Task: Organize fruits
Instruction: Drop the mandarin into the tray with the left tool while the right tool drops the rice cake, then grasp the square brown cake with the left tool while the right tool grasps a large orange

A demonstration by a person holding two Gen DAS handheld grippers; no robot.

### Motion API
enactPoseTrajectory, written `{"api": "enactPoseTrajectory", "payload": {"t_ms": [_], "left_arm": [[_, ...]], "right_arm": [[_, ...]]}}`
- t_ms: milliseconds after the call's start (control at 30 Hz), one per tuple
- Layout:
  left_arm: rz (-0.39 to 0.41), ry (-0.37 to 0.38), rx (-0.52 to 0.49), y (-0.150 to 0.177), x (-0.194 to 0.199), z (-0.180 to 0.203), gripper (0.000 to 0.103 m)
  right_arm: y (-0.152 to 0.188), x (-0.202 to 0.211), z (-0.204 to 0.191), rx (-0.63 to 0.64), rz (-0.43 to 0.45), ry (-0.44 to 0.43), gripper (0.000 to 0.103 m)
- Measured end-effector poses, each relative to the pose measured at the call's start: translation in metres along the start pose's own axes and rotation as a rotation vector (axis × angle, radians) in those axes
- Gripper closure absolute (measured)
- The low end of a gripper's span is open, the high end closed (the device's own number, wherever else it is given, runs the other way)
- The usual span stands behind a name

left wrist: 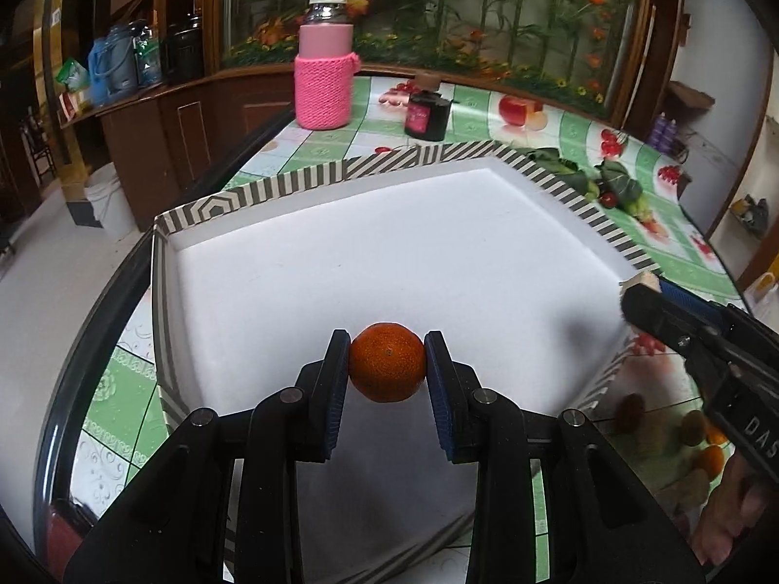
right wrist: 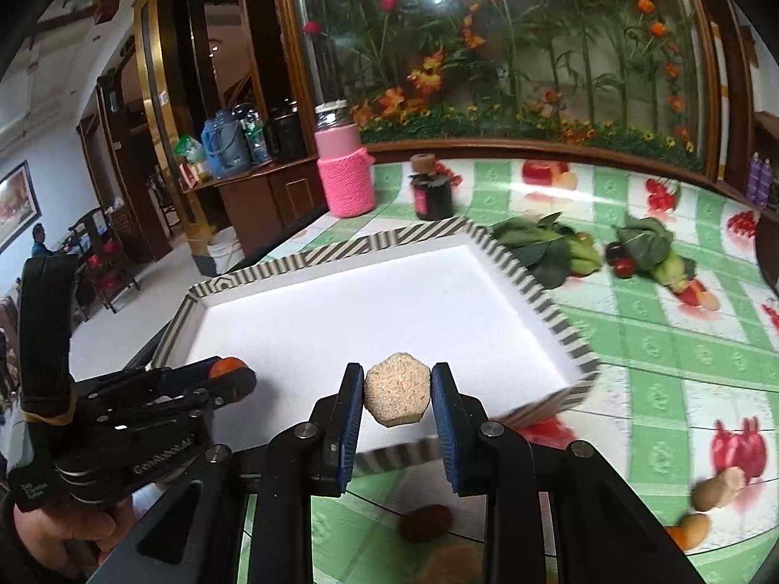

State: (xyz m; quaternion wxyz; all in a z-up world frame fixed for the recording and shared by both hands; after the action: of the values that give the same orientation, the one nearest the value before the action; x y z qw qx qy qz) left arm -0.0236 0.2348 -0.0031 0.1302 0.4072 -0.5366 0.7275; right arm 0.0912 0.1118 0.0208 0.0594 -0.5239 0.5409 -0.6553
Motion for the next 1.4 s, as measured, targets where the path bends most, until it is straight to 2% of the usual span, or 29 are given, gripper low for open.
{"api": "enactPoseTrajectory", "payload": {"t_ms": [267, 633, 767, 900, 933, 967, 1033, 1167, 1267, 1333, 1400], "left_arm": [[-0.045, -0.020, 0.007, 0.003, -0.010, -0.001, 0.073], [-0.043, -0.055, 0.029, 0.002, -0.011, -0.005, 0.072], [-0.039, -0.035, 0.040, 0.001, -0.011, -0.006, 0.063], [-0.028, -0.036, 0.044, -0.001, -0.010, -0.007, 0.062], [-0.028, -0.034, 0.046, -0.002, -0.010, -0.008, 0.055], [-0.028, -0.029, 0.049, -0.002, -0.011, -0.008, 0.044], [-0.019, -0.012, 0.057, -0.003, -0.009, -0.008, 0.038], [-0.007, -0.009, 0.052, -0.003, -0.007, -0.006, 0.034], [0.006, 0.006, 0.046, -0.004, -0.005, -0.003, 0.034], [0.038, 0.042, 0.032, -0.006, 0.002, 0.002, 0.034], [0.087, 0.113, 0.001, -0.008, 0.014, 0.014, 0.034]], "right_arm": [[0.009, -0.028, -0.006, 0.008, -0.091, 0.015, 0.076], [0.010, -0.030, -0.004, 0.011, -0.083, 0.002, 0.075], [0.010, -0.028, -0.003, -0.010, -0.075, -0.022, 0.071], [0.005, -0.015, -0.001, -0.033, -0.016, -0.036, 0.070], [0.003, -0.008, 0.001, -0.037, 0.008, -0.041, 0.070], [0.000, -0.001, 0.003, -0.044, 0.032, -0.046, 0.070], [-0.003, 0.015, 0.012, -0.061, 0.080, -0.047, 0.070], [-0.006, 0.052, 0.041, -0.078, 0.145, 0.003, 0.070], [0.007, 0.083, 0.078, -0.065, 0.181, 0.094, 0.070], [0.022, 0.097, 0.111, -0.067, 0.177, 0.176, 0.070], [0.038, 0.101, 0.146, -0.102, 0.144, 0.241, 0.070]]}}
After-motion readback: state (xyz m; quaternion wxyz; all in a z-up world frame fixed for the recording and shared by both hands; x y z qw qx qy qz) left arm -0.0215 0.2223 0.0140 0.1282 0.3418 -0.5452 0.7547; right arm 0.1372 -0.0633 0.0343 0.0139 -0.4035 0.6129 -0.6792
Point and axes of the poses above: each gripper's, at about its wrist camera, not at the fingertips, and x roughly against the way its jaws point, z to its right, y to its underside, the point moved 3 cm from there along -x, roughly the way its jaws point, and after that the axes turned 2 degrees about -z, right-handed, at the moved point
